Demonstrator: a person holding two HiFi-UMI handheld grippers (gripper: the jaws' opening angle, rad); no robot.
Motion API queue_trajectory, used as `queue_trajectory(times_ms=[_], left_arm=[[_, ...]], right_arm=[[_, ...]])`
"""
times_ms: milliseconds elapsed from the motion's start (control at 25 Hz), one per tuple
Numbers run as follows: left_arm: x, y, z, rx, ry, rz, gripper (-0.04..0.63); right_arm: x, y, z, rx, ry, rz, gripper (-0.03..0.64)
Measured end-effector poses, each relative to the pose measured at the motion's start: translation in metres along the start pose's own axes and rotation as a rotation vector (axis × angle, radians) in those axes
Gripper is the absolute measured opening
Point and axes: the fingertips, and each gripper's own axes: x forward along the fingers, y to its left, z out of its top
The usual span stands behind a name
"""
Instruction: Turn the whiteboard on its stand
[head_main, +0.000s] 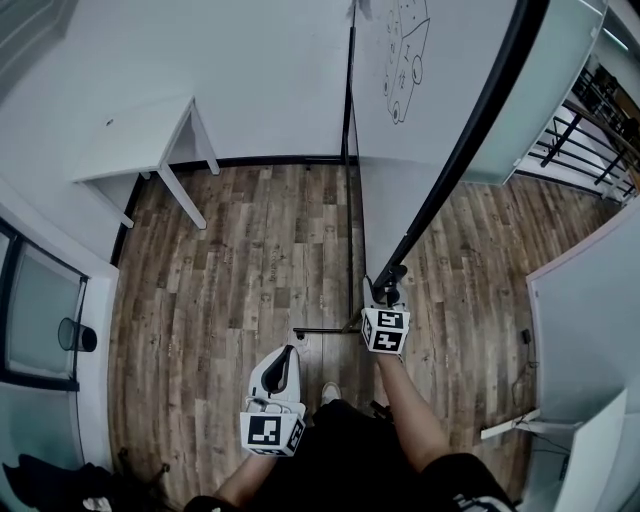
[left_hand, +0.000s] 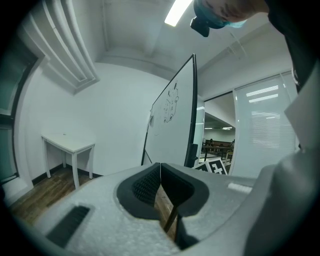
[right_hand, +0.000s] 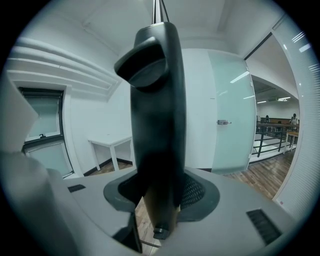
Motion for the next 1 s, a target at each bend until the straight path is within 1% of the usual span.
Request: queue_trajectory(times_ms=[280,560,720,880,1000], left_arm=[[-0.014,0.008,0.003,-0.011,0.017,-0.008,0.018],[-0.036,0.006,0.012,-0.012,0.02,-0.035,0.018],[-0.051,0.011,0.017,-0.018,0.022,-0.038,0.018],[-0.071,0.006,0.011,-0.002,0.015,-0.049,0.018],[-0.089,0.001,0.001,0.002,0.005,-0.037,0.018]], right_arm=[[-0.012,0.004,0.002,-0.003,0.018,-0.003,0.173],[-0.044,0.02,0.0,-0.006,0.013,-0.011,0.173],[-0.05,0.026,0.001,0.001,0.028,-0.01,0.172],[-0.056,0.034,-0.006,0.006,0.023,-0.005,0.172],[-0.065,0.045,-0.017,0.01,0.008,0.0,0.172]])
